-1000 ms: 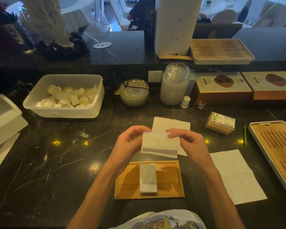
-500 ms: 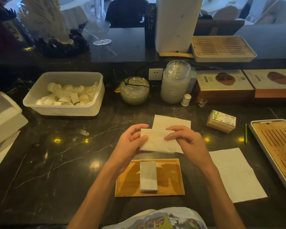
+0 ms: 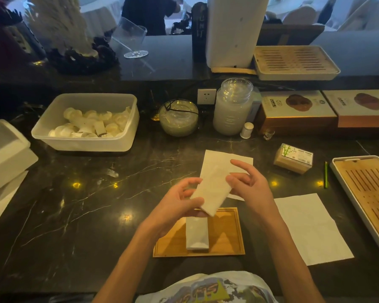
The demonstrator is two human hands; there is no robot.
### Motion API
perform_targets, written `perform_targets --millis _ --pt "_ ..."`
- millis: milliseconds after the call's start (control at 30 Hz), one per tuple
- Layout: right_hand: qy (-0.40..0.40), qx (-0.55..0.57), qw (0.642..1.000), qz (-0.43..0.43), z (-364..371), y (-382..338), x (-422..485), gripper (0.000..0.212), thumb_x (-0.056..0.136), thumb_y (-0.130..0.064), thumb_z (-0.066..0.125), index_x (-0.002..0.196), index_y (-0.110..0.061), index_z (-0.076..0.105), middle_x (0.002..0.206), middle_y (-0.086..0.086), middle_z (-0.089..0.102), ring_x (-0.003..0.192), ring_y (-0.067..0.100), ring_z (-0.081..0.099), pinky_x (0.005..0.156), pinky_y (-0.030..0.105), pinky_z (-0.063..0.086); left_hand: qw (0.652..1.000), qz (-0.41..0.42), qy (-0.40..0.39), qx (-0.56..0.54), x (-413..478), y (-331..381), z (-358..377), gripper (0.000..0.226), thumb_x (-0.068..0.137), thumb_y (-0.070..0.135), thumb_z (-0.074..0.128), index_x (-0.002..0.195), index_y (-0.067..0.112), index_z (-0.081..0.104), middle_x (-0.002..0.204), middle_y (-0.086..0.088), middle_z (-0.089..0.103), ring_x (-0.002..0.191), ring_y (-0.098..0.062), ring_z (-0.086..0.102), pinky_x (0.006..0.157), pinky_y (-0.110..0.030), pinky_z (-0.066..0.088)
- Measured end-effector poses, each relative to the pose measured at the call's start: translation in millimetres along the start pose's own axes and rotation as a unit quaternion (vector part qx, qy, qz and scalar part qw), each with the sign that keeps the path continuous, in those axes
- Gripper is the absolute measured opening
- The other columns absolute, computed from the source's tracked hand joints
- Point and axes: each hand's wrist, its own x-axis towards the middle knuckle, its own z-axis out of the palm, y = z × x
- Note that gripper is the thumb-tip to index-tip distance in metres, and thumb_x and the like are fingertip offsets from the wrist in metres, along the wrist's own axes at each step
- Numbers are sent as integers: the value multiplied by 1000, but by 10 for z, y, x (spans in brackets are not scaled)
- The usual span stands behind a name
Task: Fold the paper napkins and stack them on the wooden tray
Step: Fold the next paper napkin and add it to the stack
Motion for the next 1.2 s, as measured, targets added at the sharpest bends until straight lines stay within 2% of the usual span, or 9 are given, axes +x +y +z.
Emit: perform_targets --millis 67,133,300,400,500,767,967,1033,1200 --pt "-32 -35 999 -12 -17 -44 14 42 89 -18 74 125 -36 62 92 -16 74 91 -6 69 61 10 55 999 -22 -23 3 -12 -37 31 38 87 40 71 121 27 61 110 8 71 102 -18 74 76 -32 63" --pt "-75 -76 994 -21 -9 -82 22 40 90 -20 74 125 -36 62 90 -22 73 92 -6 67 62 8 53 1000 -17 -11 14 -10 -56 55 35 86 48 67 114 26 65 99 14 74 99 -10 73 72 -26 61" --pt "-106 -53 993 23 68 -9 -6 32 92 -28 71 119 -41 60 94 -18 74 92 -2 71 64 15 58 997 29 72 20 28 -113 70 21 96 37 61 110 23 66 102 8 76 98 -9 74 72 -26 62" --pt "-114 -51 990 64 100 140 -50 22 90 -27 73 102 -42 62 91 -17 76 86 -1 73 60 14 57 994 13 105 14 38 -166 67 27 98 39 56 113 18 65 111 -1 73 101 -15 73 76 -30 63" --pt "-107 -54 989 88 138 288 -69 21 90 -25 73 99 -42 64 85 -28 74 85 -5 72 59 12 56 993 -24 113 24 47 -251 42 28 101 41 50 113 20 66 112 0 72 99 -13 73 70 -23 61" --pt "-96 -103 973 184 274 1022 -205 29 93 -19 69 122 -19 65 116 0 71 102 11 68 67 18 57 978 -95 161 89 28 -963 -78 15 99 22 60 107 11 68 105 -7 73 88 -14 72 65 -20 59" --pt "-101 -143 961 212 301 1223 -257 28 94 -14 68 121 -11 63 111 6 71 96 16 70 69 20 57 965 -114 205 120 48 -1224 -114 12 95 20 67 102 10 64 99 -14 73 86 -31 72 67 -27 57" --pt "-106 -159 958 212 330 1259 -271 27 94 -14 67 120 -10 63 109 7 72 93 17 70 67 19 56 962 -110 216 125 72 -1278 -125 10 95 18 67 99 9 64 96 -17 72 80 -28 69 64 -26 54" --pt "-79 -193 959 192 420 1325 -258 29 94 -14 67 123 -11 63 118 6 68 106 19 66 81 28 61 956 -107 228 149 118 -1369 -147 7 97 20 65 97 14 63 95 -7 69 81 -17 66 64 -22 54"
